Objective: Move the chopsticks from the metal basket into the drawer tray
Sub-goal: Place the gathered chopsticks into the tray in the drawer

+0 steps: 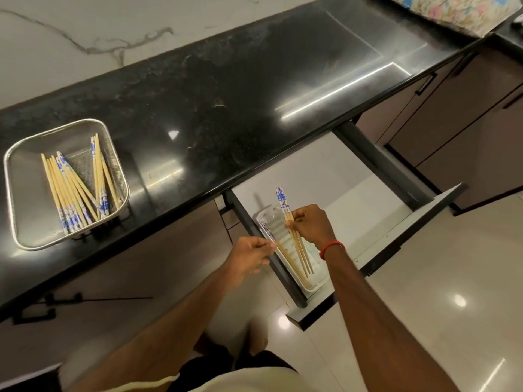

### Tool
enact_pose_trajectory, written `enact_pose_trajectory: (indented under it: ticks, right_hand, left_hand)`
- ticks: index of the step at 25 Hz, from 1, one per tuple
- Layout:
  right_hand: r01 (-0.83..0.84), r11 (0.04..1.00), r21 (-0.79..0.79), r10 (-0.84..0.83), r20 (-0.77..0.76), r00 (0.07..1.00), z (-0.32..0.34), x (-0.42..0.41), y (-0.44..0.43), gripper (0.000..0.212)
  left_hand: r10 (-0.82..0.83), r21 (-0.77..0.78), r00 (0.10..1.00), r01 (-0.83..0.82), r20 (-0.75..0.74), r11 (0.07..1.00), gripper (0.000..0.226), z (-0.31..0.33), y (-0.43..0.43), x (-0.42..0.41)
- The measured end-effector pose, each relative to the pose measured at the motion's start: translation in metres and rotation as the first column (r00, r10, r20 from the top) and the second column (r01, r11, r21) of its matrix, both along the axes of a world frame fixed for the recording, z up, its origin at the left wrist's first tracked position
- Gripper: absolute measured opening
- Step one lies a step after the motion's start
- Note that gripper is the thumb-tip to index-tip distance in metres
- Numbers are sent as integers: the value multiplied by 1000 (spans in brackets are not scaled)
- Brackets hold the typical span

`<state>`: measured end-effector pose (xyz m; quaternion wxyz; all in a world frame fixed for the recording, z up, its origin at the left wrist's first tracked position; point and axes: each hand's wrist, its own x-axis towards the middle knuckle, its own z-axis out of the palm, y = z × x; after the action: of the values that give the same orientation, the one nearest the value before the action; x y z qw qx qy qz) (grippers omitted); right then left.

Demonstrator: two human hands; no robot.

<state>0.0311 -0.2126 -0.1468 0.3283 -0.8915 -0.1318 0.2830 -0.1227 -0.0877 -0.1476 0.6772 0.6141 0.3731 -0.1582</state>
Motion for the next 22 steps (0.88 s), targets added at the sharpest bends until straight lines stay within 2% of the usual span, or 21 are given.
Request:
enact_pose_trajectory:
  ticks: [3,8,10,13,22]
  right_hand:
    - [-74,984,-160,77,8,997,-21,0,2,7]
    - [-113,940,-323,123,12,992,-55,-10,4,12]
    - [-116,918,-378,139,33,990,-66,-13,7,21]
    - [-104,902,-419,150,80,985,-83,-13,13,26]
    - [-143,880,-453,235,155,959,-109,-19,19,23]
  left_hand:
    - [38,-26,999,-38,-12,999,15,-5,0,1]
    - [81,-35,996,-82,-37,996,11,-19,-6,4]
    - [106,-40,994,-108,-40,993,10,-26,-6,6]
    - [119,-52,992,-121,-38,991,10,-38,-6,6]
    - [99,10,992,-98,-74,995,15,-61,17,-14]
